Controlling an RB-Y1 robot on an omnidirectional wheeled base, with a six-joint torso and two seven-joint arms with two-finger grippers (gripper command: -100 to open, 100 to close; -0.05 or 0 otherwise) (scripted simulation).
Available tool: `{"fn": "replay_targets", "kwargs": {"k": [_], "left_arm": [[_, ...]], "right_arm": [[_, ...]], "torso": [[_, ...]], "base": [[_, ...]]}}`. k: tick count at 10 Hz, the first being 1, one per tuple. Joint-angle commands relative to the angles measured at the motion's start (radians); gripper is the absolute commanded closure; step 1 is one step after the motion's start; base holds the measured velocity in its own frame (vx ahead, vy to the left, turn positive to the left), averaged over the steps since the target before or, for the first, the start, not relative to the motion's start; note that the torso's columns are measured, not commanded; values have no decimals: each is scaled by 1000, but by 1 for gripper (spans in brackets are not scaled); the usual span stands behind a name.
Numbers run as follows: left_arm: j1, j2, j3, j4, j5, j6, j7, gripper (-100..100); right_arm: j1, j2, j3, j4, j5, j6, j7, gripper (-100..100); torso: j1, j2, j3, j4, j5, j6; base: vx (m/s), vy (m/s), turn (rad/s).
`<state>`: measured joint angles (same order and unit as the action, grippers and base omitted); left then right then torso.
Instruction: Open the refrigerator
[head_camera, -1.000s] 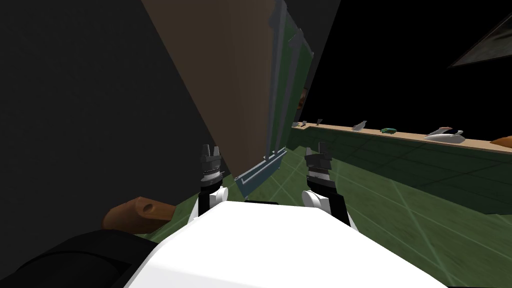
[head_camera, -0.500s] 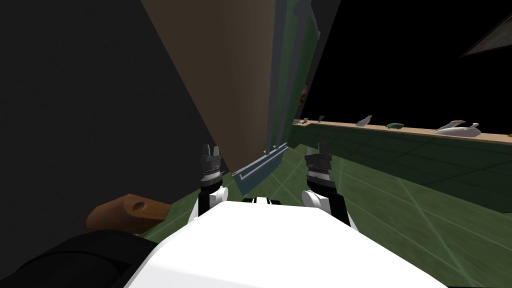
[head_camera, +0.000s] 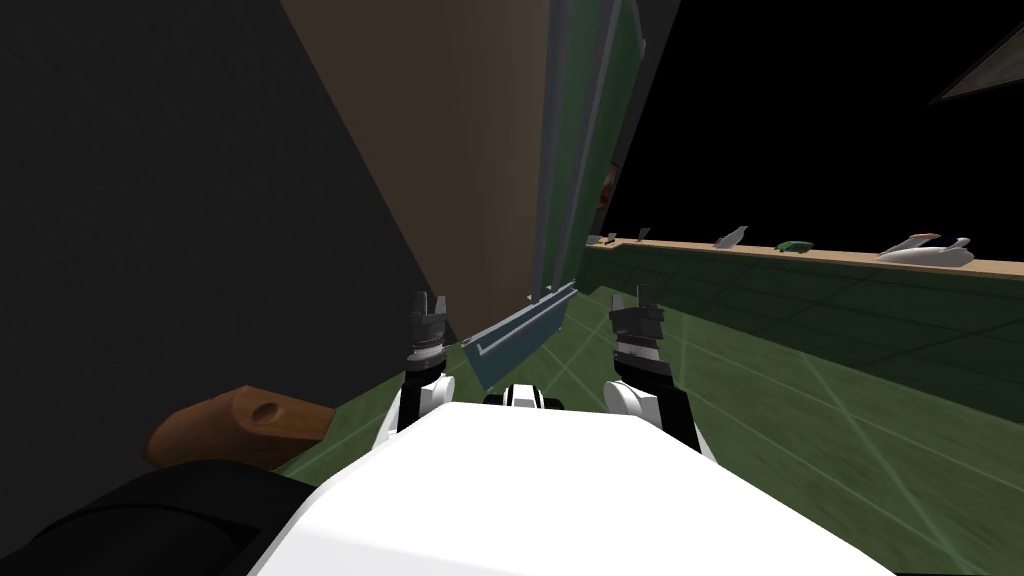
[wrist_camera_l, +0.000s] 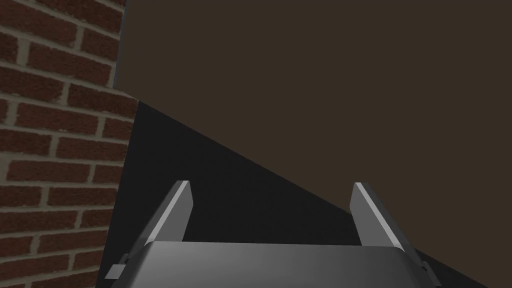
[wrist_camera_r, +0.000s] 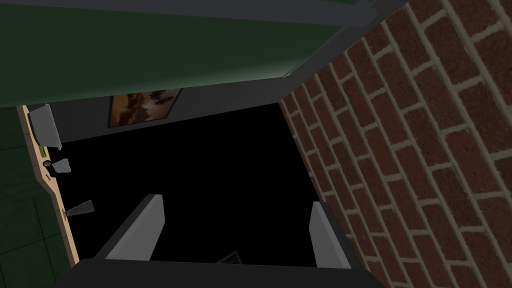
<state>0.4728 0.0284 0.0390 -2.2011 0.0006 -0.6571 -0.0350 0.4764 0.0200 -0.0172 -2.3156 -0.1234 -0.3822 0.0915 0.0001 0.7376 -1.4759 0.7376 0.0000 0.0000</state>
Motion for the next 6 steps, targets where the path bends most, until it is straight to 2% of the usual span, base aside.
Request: {"fn": "replay_targets", "kwargs": {"k": [1, 3, 4, 6], "left_arm": [[-2, 42, -7, 56, -6, -12, -8, -100], [-11, 71, -10, 111, -10, -23, -14, -100], [-11, 71, -10, 116, -10, -23, -14, -100], [-22, 96, -12, 178, -14, -35, -20, -100]], "right_arm": [[0, 0, 0, 0, 0, 0, 0, 0], [0, 0, 0, 0, 0, 0, 0, 0], [0, 0, 0, 0, 0, 0, 0, 0], [0, 0, 0, 0, 0, 0, 0, 0]], "torso": [[0, 0, 0, 0, 0, 0], [0, 0, 0, 0, 0, 0], [0, 0, 0, 0, 0, 0], [1, -1, -1, 0, 1, 0]], "base": [[4, -1, -10], [0, 0, 0], [0, 0, 0], [0, 0, 0]]}}
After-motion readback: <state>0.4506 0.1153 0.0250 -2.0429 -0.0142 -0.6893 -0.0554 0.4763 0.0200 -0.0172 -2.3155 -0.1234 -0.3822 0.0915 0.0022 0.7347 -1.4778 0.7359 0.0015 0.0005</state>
